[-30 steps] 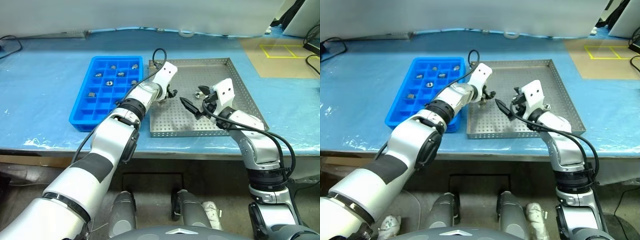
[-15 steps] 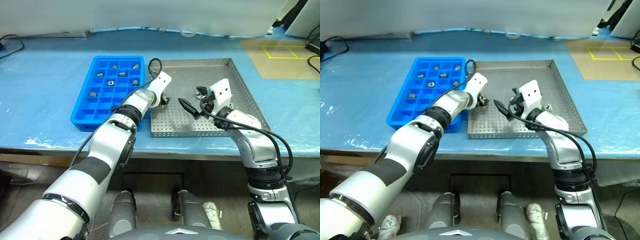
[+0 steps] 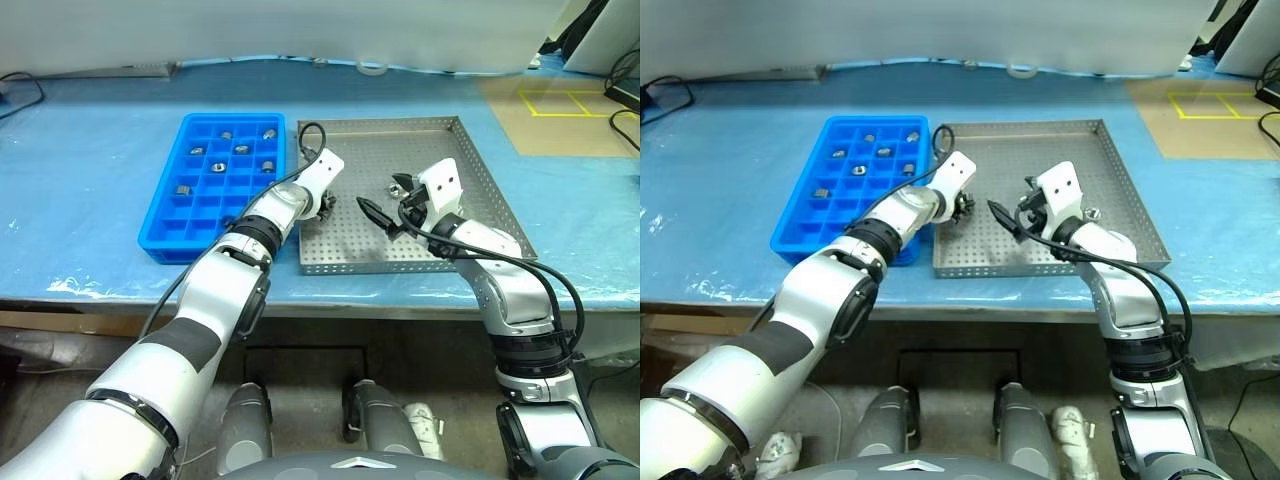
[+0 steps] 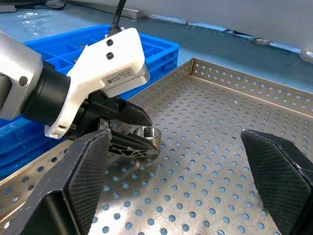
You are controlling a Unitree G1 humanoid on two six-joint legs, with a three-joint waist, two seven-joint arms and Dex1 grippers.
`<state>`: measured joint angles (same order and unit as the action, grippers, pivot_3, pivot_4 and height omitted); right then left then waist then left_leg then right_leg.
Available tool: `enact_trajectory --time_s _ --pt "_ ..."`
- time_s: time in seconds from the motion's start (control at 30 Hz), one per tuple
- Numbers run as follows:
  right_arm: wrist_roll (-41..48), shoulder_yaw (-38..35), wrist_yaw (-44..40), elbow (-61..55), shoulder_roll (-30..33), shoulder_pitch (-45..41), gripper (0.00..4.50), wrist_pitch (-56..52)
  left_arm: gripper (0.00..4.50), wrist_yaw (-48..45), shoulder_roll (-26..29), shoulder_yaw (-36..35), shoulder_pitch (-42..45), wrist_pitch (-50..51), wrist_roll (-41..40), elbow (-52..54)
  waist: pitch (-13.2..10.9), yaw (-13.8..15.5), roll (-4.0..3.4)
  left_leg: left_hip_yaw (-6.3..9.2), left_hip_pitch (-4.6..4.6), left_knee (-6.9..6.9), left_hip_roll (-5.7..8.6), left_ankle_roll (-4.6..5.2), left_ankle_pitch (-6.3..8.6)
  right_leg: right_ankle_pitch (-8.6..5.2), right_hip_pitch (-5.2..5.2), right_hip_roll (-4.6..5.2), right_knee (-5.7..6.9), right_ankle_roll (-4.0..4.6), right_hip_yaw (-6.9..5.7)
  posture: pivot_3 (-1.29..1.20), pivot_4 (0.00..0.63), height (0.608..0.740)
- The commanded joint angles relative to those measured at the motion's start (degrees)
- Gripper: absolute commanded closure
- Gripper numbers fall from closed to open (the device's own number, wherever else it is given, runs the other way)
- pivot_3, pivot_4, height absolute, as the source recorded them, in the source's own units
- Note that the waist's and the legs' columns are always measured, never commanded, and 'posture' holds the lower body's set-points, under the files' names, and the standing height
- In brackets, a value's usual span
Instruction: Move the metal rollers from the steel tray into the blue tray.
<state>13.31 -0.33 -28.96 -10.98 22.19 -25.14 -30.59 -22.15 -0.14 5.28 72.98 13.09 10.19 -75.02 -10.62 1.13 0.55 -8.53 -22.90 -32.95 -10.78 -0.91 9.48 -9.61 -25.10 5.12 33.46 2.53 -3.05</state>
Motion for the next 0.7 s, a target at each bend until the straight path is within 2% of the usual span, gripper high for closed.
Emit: enact_trajectory --time_s 0.03,0.2,0.3,0.47,0.7 --pt "0.0 -0.29 0.05 -0.48 0.21 -1.09 0.0 1.26 2.43 -1.99 0.45 1.05 -1.38 0.59 0.98 -0.12 0.0 -0.02 0.0 0.0 0.0 0.0 0.0 0.0 0.0 0.0 0.0 0.0 0.0 0.0 0.0 -0.26 0.15 0.74" --pt "-0.45 0.25 -0.02 -0.3 0.09 -1.29 0.0 1.49 2.43 -4.29 0.75 2.49 -2.88 -0.98 2.12 0.48 0.01 0.0 -0.01 0.0 0.0 0.06 0.0 0.01 0.01 0.0 0.02 0.0 -0.09 0.0 0.0 -0.25 0.15 0.74" --pt "-0.27 0.3 -0.1 -0.33 -0.24 -1.47 0.0 1.45 2.43 -6.95 1.3 3.7 -4.59 -6.65 2.63 2.31 0.03 0.02 -0.05 0.0 0.04 0.12 -0.01 0.02 0.01 0.0 0.07 0.01 -0.17 0.0 0.0 -0.24 0.15 0.74" --pt "1.16 -0.57 -0.7 -0.54 -0.52 -2.92 0.0 1.21 2.43 -16.02 3.12 0.53 -6.55 -10.72 -2.07 6.35 0.03 0.09 -0.05 -0.02 0.13 0.2 -0.03 0.04 0.02 0.0 0.17 0.03 -0.27 0.0 0.0 -0.22 0.15 0.74" --pt "3.97 -2.24 -4.34 0.02 1.72 -6.64 0.0 1.4 2.43 -20.61 9.61 -6.16 -7.92 -13.23 -9.51 13.03 0.02 0.01 -0.06 -0.05 0.1 0.31 -0.06 0.0 -0.01 0.0 0.03 -0.01 -0.23 0.01 0.0 -0.17 0.15 0.74"
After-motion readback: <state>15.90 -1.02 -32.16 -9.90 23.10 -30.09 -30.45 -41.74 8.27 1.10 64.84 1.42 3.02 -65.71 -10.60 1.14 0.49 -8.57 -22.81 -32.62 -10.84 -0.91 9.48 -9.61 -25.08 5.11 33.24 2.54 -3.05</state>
